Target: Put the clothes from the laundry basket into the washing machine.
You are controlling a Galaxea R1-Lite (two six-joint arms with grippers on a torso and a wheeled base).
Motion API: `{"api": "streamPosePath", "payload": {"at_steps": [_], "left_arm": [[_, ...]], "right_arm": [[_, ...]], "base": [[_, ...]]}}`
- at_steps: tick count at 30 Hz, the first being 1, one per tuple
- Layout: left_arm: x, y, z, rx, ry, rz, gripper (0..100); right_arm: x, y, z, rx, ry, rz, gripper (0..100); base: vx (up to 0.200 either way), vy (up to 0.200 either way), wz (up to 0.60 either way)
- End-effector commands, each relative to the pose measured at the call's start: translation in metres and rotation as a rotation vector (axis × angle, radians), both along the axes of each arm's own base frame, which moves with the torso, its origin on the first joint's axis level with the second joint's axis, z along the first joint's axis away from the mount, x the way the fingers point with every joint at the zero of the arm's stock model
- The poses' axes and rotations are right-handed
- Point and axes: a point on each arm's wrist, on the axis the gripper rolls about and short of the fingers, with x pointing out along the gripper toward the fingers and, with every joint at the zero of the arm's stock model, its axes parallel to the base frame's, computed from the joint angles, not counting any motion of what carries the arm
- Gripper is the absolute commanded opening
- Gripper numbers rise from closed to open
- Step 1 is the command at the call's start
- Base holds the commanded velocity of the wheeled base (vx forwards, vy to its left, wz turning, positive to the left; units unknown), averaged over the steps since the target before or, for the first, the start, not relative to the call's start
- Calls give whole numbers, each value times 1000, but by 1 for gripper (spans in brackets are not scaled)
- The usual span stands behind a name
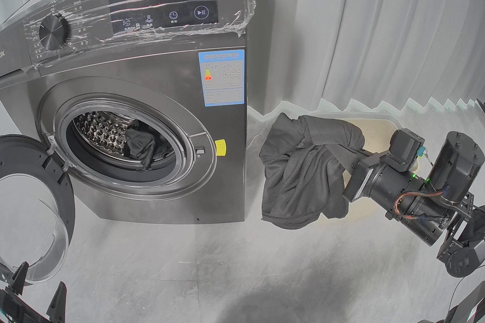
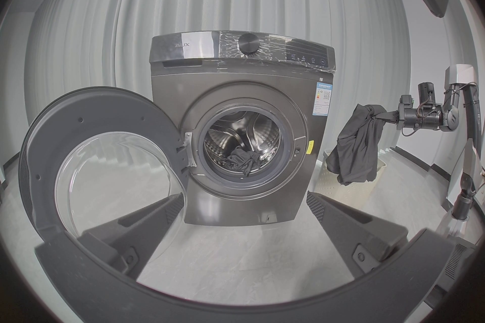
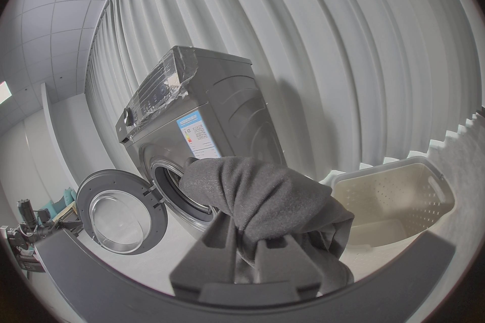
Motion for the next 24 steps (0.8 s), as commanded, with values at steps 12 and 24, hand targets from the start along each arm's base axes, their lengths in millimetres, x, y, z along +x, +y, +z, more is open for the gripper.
{"api": "streamPosePath", "payload": {"at_steps": [12,24], "left_arm": [[0,0,-4,0,1,0,100],[0,0,-4,0,2,0,100]], "right_arm": [[-1,1,-1,-2,4,7,0],[-2,2,-3,-5,9,13,0]], "base": [[0,100,0],[-200,0,0]]}}
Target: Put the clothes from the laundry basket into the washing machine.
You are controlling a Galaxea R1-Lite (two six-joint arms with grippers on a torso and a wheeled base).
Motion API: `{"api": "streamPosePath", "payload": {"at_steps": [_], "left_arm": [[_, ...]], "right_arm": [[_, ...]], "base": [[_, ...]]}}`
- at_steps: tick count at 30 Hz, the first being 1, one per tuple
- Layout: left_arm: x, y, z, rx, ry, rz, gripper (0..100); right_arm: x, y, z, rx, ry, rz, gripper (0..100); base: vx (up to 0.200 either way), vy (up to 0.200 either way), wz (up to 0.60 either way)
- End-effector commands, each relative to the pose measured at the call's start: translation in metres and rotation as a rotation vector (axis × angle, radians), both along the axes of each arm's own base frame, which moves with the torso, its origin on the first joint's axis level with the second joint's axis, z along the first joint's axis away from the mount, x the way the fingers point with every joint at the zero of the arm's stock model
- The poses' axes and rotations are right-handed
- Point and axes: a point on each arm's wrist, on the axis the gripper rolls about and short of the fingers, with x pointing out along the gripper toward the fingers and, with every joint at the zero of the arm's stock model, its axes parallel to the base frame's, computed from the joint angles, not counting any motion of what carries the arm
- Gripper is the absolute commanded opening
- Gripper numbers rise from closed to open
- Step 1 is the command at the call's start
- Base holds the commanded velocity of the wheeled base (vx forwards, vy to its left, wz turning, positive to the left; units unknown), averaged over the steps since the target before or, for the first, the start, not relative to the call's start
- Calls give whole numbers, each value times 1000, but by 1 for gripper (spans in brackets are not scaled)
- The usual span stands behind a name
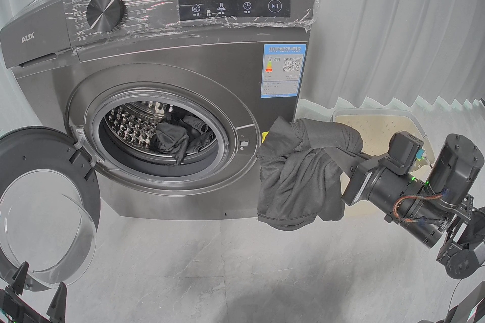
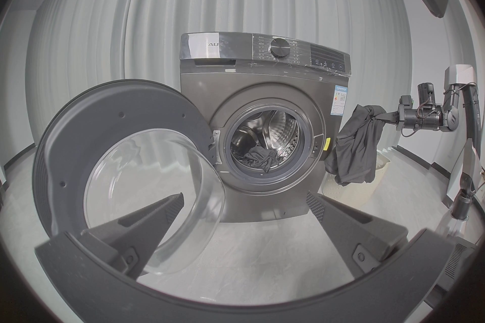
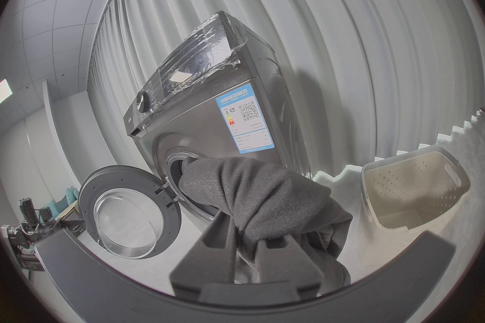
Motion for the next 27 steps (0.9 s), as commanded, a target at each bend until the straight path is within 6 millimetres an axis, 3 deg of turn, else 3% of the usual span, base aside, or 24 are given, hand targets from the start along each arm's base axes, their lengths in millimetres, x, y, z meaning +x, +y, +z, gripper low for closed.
{"api": "streamPosePath", "payload": {"at_steps": [1,9,27], "left_arm": [[0,0,-4,-1,2,1,100],[0,0,-4,-1,-1,3,100],[0,0,-4,-3,-1,3,100]], "right_arm": [[-1,1,0,1,2,4,0],[-1,1,-1,1,6,6,0],[-3,-1,-5,-16,15,7,0]], "base": [[0,0,0],[0,0,0],[0,200,0]]}}
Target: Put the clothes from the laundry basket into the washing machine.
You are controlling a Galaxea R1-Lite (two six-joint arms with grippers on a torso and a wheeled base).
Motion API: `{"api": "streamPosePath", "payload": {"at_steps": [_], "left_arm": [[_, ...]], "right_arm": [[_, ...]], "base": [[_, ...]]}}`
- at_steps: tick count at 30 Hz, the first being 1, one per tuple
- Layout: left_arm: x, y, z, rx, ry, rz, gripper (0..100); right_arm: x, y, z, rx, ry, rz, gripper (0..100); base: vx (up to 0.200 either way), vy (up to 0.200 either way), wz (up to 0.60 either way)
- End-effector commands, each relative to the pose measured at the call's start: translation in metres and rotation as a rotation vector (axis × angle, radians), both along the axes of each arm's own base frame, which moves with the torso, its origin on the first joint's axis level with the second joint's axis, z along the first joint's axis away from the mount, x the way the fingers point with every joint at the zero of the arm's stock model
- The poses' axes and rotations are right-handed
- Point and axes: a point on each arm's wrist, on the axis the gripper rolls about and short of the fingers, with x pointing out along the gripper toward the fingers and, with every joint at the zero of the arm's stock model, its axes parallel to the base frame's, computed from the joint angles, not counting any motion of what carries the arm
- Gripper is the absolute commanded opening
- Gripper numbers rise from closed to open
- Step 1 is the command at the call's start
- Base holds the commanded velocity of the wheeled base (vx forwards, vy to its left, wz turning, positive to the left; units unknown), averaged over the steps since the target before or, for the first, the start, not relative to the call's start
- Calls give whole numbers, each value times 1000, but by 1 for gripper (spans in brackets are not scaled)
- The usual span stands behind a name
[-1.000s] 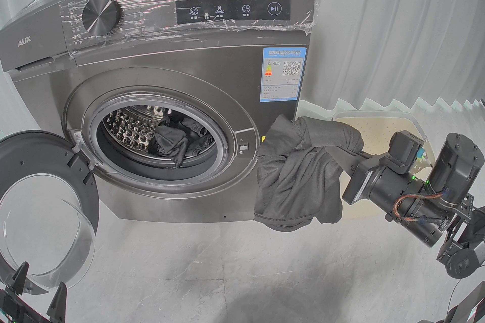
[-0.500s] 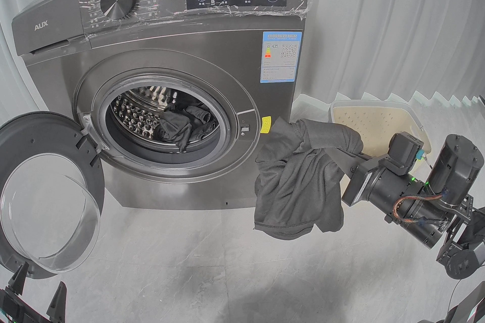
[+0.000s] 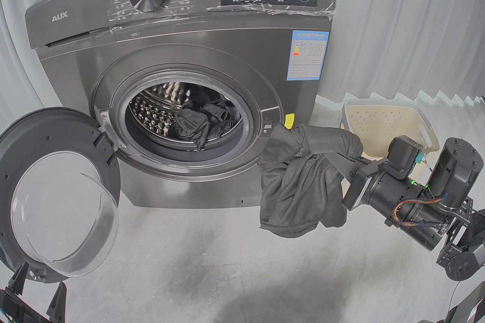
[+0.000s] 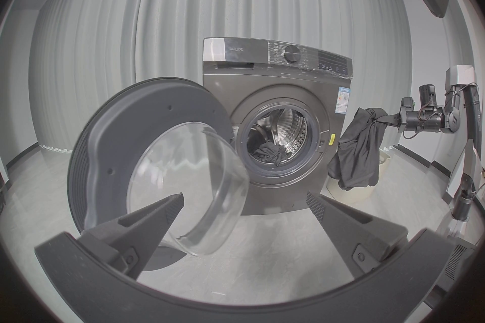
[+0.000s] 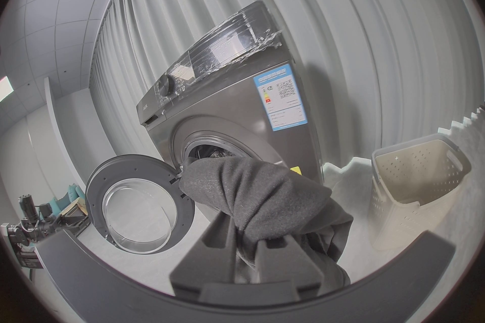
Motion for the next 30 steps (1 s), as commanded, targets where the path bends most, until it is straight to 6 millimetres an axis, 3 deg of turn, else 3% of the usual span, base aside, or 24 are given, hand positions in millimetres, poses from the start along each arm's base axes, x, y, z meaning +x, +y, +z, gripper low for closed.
{"api": "streamPosePath", "payload": {"at_steps": [1,21,24,30], "left_arm": [[0,0,-4,-2,-1,0,100],[0,0,-5,-4,1,0,100],[0,0,-4,-4,-1,0,100],[0,0,-5,-4,1,2,100]], "right_arm": [[0,0,-1,-3,2,0,0],[-2,-1,-3,-8,11,8,0],[-2,-1,-3,-8,11,8,0],[-2,-1,-4,-10,12,8,0]], "base": [[0,0,0],[0,0,0],[200,0,0],[0,0,0]]}}
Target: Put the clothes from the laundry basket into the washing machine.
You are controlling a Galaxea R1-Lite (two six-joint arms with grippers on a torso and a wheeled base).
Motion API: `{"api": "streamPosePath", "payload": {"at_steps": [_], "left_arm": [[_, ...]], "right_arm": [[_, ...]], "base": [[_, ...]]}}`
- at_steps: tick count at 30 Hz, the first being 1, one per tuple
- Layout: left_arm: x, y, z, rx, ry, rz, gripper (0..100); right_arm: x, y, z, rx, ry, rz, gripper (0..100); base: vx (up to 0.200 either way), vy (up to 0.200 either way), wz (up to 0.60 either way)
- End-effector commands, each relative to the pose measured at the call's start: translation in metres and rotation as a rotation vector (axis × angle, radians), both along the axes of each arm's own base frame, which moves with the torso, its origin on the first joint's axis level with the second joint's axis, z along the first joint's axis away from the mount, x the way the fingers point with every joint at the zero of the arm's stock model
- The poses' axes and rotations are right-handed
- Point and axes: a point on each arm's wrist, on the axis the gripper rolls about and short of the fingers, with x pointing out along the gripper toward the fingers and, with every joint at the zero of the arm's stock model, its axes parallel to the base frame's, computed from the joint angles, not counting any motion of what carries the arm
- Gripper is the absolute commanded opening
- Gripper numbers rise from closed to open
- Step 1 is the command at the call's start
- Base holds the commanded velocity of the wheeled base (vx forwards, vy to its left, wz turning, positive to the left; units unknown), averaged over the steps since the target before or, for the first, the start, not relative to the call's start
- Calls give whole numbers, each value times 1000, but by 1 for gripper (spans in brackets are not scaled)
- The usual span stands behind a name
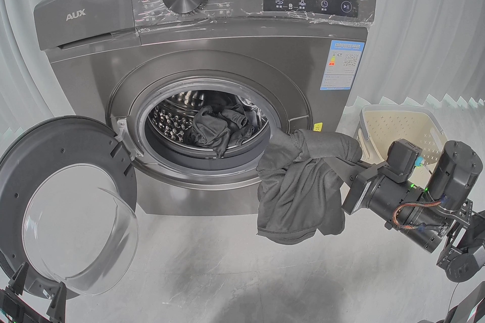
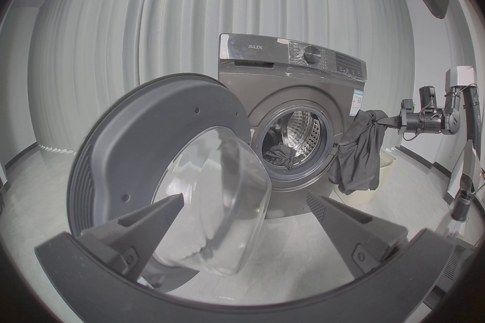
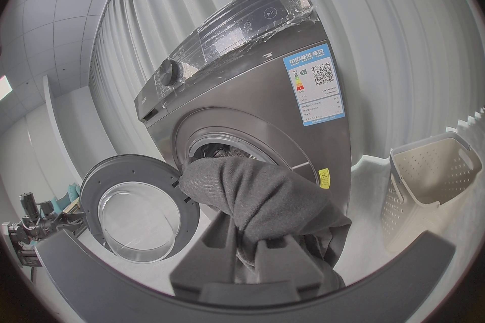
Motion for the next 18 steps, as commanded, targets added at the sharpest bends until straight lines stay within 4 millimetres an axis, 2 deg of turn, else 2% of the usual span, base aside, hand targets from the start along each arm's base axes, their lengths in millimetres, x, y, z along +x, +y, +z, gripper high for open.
{"api": "streamPosePath", "payload": {"at_steps": [1,7,11,17,18], "left_arm": [[0,0,-4,0,-1,-1,100],[0,0,-4,2,-1,1,100],[0,0,-4,6,-3,1,100],[0,0,-4,8,-3,2,100],[0,0,-4,6,-3,2,100]], "right_arm": [[0,0,0,0,0,0,0],[-1,-1,2,11,0,6,0],[-4,-1,8,62,19,78,0],[-24,-2,-12,32,112,166,0],[-32,-4,-18,24,147,182,0]], "base": [[0,0,0],[0,0,0],[0,0,0],[0,0,0],[0,0,0]]}}
